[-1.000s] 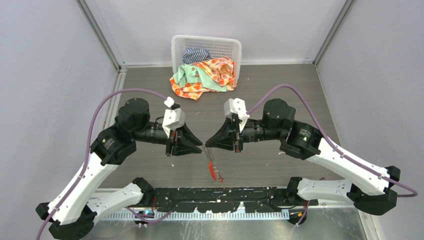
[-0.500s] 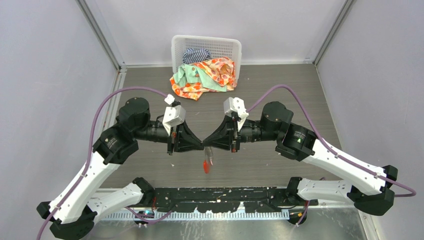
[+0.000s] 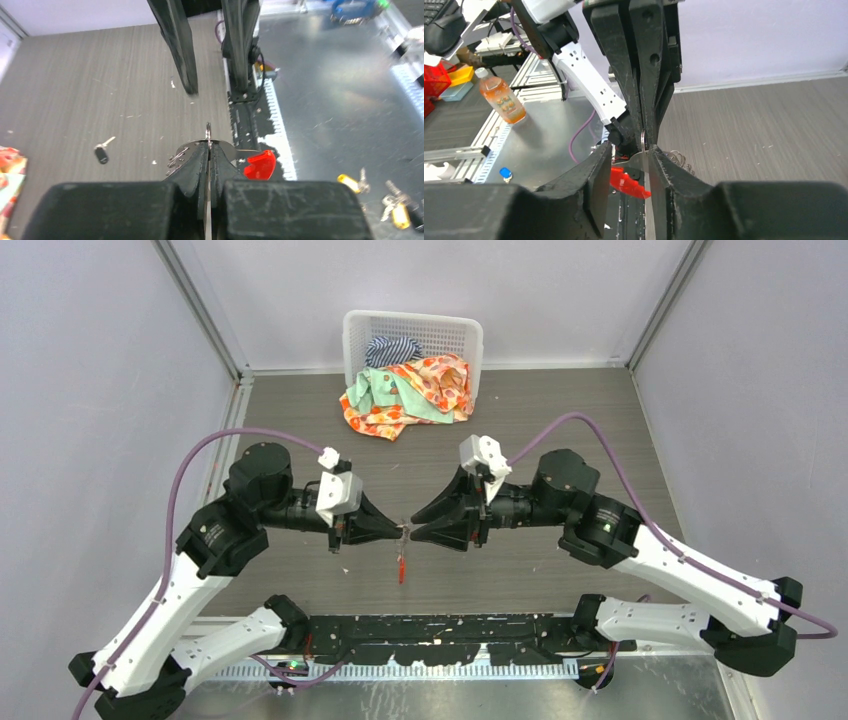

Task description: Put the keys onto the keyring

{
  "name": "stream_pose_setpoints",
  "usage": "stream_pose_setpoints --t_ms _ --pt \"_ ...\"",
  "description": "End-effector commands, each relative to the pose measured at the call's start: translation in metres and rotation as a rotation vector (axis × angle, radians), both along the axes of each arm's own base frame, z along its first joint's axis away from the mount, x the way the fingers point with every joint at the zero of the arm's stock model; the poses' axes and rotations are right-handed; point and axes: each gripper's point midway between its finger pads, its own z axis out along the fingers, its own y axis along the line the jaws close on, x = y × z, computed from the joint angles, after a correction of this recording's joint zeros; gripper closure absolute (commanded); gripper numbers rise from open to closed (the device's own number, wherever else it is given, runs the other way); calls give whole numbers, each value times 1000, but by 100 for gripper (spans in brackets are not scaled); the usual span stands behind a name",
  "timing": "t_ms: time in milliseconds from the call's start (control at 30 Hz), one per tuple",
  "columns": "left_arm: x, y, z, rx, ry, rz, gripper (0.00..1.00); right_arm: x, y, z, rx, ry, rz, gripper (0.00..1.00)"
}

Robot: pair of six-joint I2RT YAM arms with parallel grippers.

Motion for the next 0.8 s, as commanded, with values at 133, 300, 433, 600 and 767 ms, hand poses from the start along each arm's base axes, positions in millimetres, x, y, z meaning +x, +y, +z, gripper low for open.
stream_pose_setpoints --t_ms 133,300,433,600,767 --pt "-6 5 -4 52 -348 -134 99 -2 -26 29 69 -75 -70 55" --pt "-13 4 -14 95 -560 -213 100 0 -29 26 0 -109 -75 52" --pt "-14 1 -11 102 -677 -246 100 1 -31 25 -2 -125 -86 52" --pt "-17 1 -15 130 -816 -308 100 1 -28 11 -31 -98 -73 52" --pt "-20 1 -25 183 -942 -355 100 -1 -26 3 -44 -66 -62 52"
